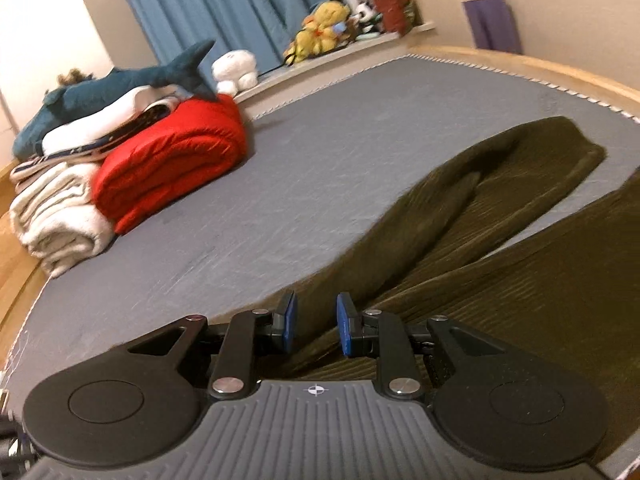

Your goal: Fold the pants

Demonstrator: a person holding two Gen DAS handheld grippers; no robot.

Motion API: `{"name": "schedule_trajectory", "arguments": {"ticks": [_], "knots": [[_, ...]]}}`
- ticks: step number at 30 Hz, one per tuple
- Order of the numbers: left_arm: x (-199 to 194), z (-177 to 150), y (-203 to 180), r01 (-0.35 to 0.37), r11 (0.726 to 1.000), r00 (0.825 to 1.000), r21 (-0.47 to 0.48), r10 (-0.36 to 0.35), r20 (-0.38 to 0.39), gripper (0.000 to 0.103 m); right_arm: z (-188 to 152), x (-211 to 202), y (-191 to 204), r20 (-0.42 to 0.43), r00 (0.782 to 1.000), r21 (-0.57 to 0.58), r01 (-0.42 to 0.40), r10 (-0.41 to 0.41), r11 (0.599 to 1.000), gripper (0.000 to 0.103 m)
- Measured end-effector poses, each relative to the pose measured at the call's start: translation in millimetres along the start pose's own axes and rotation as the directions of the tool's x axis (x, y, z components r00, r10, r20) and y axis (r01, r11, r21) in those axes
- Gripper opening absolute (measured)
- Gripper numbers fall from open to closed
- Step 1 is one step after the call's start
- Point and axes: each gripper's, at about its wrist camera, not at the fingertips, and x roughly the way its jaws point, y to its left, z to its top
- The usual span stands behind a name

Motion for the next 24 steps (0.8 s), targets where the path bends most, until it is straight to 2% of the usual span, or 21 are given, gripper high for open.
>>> {"name": "schedule_trajectory", "arguments": {"ticks": [4, 8, 11, 14, 20, 21, 24], "knots": [[22.7, -6.9, -8.4, 0.033, 0.999, 0.994, 0.014, -0.032, -0.1, 0.006, 12.5, 2.1, -28.2, -0.004, 0.998, 0.06, 0.065, -0.065, 0.996, 0.023], [33.5, -3.8, 3.6, 0.06, 0.998, 0.991, -0.035, -0.064, -0.118, 0.007, 46.2, 0.2, -62.9, -0.008, 0.995, 0.19, 0.099, -0.099, 0.977, 0.023], [37.9, -1.7, 7.7, 0.077, 0.995, 0.988, -0.07, -0.086, -0.129, 0.008, 70.4, 3.9, -78.5, 0.009, 0.995, 0.205, 0.099, -0.103, 0.974, 0.023], [45.6, -1.5, 8.8, 0.087, 0.994, 0.983, -0.065, -0.097, -0.154, 0.009, 77.6, 23.6, -88.0, -0.007, 0.996, 0.199, 0.087, -0.087, 0.976, 0.023], [54.6, 2.6, 12.8, 0.108, 0.993, 0.977, -0.041, -0.114, -0.181, 0.009, 66.0, 85.4, -90.7, -0.118, 0.993, 0.191, 0.032, -0.009, 0.981, 0.023], [56.4, 3.8, 11.9, 0.109, 0.993, 0.976, -0.044, -0.115, -0.184, 0.009, 65.6, 94.2, -86.1, -0.123, 0.992, 0.165, 0.027, -0.007, 0.986, 0.026], [61.4, 4.5, 17.4, 0.116, 0.992, 0.973, -0.057, -0.125, -0.192, 0.01, 62.8, 123.3, -72.5, -0.145, 0.989, 0.104, 0.044, -0.028, 0.994, 0.049]]}}
